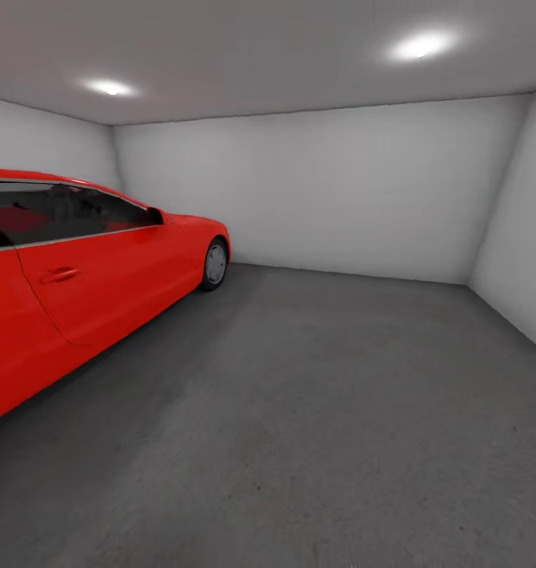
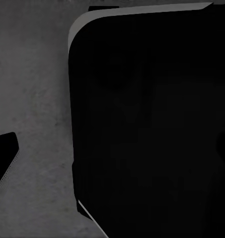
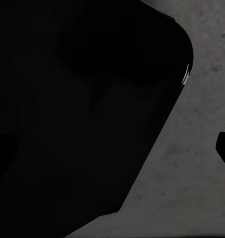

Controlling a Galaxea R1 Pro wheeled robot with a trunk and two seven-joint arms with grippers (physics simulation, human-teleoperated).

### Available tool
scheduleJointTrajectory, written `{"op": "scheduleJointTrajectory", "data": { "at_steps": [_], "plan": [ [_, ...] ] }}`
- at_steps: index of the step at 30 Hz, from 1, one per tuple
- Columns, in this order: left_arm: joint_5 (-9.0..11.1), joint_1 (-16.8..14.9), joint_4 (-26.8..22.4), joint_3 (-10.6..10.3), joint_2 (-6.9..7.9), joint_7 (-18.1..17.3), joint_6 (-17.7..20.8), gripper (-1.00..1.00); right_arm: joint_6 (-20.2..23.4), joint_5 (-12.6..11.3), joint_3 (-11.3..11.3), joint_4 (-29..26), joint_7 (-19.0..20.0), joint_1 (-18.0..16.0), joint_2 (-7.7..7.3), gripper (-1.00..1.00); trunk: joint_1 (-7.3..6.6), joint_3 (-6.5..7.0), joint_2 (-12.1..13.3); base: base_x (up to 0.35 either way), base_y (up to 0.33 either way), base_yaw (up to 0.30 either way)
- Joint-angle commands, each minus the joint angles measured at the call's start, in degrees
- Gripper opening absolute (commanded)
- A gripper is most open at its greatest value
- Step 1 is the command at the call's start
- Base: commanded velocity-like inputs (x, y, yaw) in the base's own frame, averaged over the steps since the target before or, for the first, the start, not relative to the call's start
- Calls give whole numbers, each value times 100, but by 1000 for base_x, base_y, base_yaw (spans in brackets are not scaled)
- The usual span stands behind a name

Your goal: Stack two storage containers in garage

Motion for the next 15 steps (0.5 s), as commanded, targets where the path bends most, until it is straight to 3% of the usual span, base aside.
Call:
{"op": "scheduleJointTrajectory", "data": {
  "at_steps": [1,15],
  "plan": [
    [1,-1,-1,0,1,-1,-8,100,-18,-26,25,1,6,-1,0,100,0,-4,-2,0,0,-283],
    [1,-1,-1,0,1,-1,-8,100,-18,-26,25,1,6,-2,-3,100,0,-4,-2,0,0,-283]
  ]
}}
